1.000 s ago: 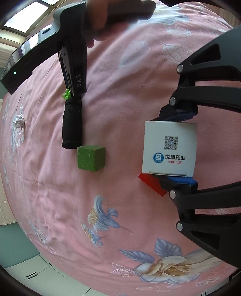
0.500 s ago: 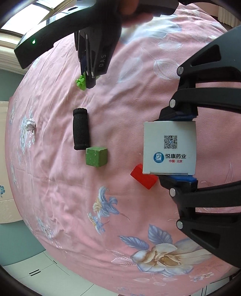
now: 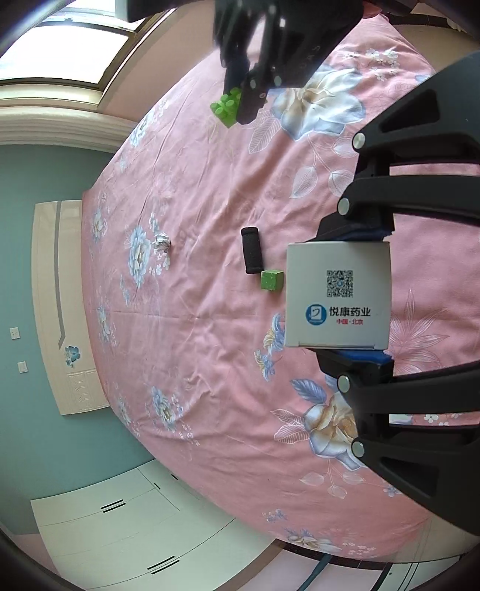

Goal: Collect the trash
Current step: 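Carry the medicine box and green Lego brick in both tools over the bin, then open the left tool over the bin while the right tool releases the Lego brick, then move both open tools back toward the red block and black foam tube, then grasp the red block with the left tool while the right tool grasps the black foam tube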

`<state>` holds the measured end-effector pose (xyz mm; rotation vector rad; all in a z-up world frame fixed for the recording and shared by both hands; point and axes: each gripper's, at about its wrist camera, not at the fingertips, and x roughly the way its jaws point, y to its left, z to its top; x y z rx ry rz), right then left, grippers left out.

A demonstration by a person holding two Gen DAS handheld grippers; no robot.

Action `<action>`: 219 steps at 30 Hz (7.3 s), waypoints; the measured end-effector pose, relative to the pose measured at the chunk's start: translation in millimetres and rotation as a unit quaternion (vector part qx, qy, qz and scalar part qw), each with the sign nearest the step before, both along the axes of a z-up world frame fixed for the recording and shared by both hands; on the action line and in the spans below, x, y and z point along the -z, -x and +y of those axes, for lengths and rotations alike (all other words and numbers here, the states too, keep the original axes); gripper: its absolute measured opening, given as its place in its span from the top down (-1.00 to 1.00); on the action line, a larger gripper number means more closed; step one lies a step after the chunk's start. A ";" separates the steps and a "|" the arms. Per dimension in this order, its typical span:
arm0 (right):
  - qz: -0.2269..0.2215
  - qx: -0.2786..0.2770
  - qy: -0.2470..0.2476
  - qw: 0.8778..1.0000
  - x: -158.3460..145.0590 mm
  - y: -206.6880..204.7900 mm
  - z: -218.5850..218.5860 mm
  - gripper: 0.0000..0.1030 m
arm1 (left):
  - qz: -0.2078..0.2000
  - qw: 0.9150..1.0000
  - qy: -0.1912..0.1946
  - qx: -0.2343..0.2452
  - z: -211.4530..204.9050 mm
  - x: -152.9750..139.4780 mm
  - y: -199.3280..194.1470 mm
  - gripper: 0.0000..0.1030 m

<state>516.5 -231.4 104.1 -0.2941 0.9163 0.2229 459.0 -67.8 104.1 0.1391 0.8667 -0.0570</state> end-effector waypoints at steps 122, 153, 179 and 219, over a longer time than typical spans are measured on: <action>0.379 0.014 -0.067 0.923 509.2 348.8 94.4 0.09 | 0.423 0.903 0.058 0.040 21.9 497.3 263.9 -0.26; 0.340 0.005 -0.029 0.940 426.9 380.9 78.8 -0.02 | 0.310 0.946 -0.012 0.090 43.3 382.1 298.1 -0.43; 0.123 -0.053 -0.030 0.991 136.6 318.7 25.0 -0.35 | 0.108 0.990 -0.003 0.095 70.9 143.6 249.7 -0.77; 0.038 -0.158 0.153 0.975 149.7 -92.1 57.1 -0.47 | 0.123 0.982 -0.078 0.123 42.7 207.3 -80.0 -0.77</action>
